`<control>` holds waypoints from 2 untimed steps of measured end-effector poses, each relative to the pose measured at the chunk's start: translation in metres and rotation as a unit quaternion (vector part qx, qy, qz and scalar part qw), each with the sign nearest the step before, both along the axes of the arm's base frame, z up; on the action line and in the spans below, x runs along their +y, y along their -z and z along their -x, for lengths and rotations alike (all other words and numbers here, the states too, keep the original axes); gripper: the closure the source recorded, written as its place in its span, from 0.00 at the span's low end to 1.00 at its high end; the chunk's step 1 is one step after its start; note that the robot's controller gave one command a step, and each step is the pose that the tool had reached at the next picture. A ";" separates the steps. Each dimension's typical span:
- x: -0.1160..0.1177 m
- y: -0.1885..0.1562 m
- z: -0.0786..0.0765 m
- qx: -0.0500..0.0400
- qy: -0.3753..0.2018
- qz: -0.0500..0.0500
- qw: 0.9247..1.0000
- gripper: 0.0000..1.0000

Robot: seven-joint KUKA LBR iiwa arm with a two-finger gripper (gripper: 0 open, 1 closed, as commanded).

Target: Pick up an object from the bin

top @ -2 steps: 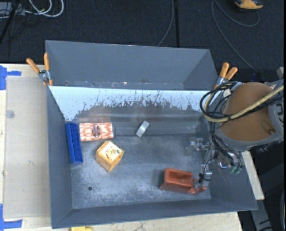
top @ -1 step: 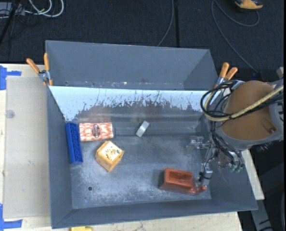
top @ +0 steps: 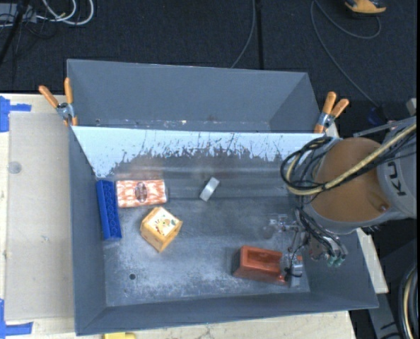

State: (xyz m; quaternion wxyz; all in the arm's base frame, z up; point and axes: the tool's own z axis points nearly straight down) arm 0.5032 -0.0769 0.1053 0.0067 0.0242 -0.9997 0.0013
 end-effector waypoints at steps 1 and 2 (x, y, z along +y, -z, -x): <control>0.004 0.018 0.001 0.003 -0.072 0.002 0.997 0.00; 0.019 0.034 -0.013 0.005 -0.033 0.001 0.999 1.00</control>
Offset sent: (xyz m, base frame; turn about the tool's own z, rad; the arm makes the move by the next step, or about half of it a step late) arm 0.0139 0.0214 -0.0353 -0.0645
